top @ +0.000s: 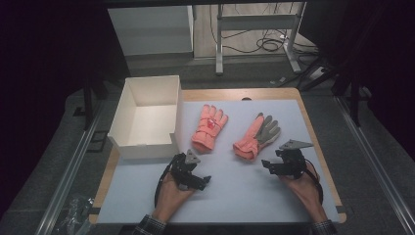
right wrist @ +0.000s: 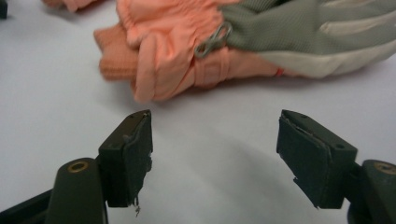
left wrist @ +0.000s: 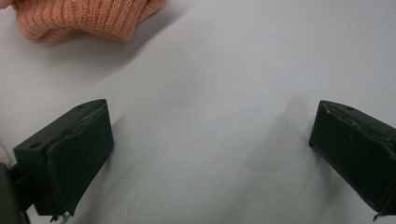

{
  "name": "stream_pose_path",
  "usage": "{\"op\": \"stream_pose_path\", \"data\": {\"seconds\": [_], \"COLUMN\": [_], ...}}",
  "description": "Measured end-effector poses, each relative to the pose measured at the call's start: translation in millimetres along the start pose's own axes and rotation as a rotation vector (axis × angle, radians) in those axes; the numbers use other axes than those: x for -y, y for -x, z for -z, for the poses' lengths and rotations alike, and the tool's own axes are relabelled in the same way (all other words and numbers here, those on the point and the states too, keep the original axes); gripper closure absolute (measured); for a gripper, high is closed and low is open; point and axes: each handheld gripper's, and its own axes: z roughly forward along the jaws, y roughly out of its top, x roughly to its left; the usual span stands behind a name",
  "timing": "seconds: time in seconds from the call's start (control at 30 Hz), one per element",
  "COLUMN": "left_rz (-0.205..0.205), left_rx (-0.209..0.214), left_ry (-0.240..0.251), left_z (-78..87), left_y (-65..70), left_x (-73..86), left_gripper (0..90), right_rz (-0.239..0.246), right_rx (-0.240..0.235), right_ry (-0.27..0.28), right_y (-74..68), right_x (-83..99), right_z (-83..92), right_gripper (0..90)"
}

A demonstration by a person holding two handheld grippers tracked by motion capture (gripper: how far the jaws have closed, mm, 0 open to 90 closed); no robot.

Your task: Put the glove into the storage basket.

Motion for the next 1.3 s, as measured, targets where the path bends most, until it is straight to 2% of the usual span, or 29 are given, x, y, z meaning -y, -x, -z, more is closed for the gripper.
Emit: {"op": "stream_pose_path", "data": {"seconds": [0.33, 0.57, 0.63, 0.67, 0.77, 0.8, 0.93, 1.03, 1.07, 1.17, 1.23, 1.27, 1.3], "left_rz": [0.001, 0.002, 0.002, 0.003, 0.002, 0.002, 0.002, 0.001, 0.002, 0.009, 0.008, 0.008, 0.008], "left_rx": [-0.001, -0.001, -0.001, -0.001, -0.001, -0.001, -0.001, -0.001, -0.001, 0.000, 0.000, 0.000, 0.000], "left_ry": [0.001, 0.002, 0.002, 0.002, 0.002, 0.002, 0.002, 0.002, 0.002, 0.002, 0.002, 0.002, 0.002], "left_z": [-0.1, -0.1, -0.1, -0.1, -0.1, -0.1, -0.1, -0.1, -0.1, -0.1, -0.1, -0.1, -0.1], "left_y": [0.1, 0.2, 0.2, 0.2, 0.1, 0.1, 0.2, 0.1, 0.1, 0.6, 0.6, 0.6, 0.6], "left_x": [0.1, 0.1, 0.1, 0.2, 0.1, 0.1, 0.1, 0.1, 0.1, 0.3, 0.3, 0.3, 0.3], "left_gripper": [0.0, 0.0, 0.0, 0.0, 0.0, 0.0, 0.0, 0.0, 0.0, 0.0, 0.0, 0.0, 0.0], "right_rz": [-0.004, -0.021, -0.024, -0.027, -0.032, -0.037, -0.063, -0.083, -0.094, -0.083, -0.077, -0.077, -0.075], "right_rx": [0.017, 0.024, 0.026, 0.028, 0.032, 0.043, 0.055, 0.039, 0.031, 0.046, 0.060, 0.060, 0.064], "right_ry": [0.026, 0.046, 0.046, 0.038, 0.027, 0.013, -0.023, -0.052, -0.063, -0.074, -0.094, -0.094, -0.097], "right_y": [11.1, 23.8, 25.1, 28.5, 30.6, 34.4, 42.9, 46.9, 48.0, 47.1, 45.8, 45.8, 45.5], "right_x": [-25.9, -51.7, -54.0, -60.6, -64.9, -68.4, -68.6, -66.3, -63.7, -63.6, -64.4, -64.4, -64.6], "right_z": [-1.8, -14.1, -15.9, -21.9, -27.5, -35.5, -49.1, -55.8, -60.4, -61.3, -62.1, -62.1, -62.3], "right_gripper": [34.7, 38.6, 38.5, 38.6, 38.6, 38.8, 40.5, 41.8, 46.3, 51.9, 64.5, 64.5, 69.0]}}
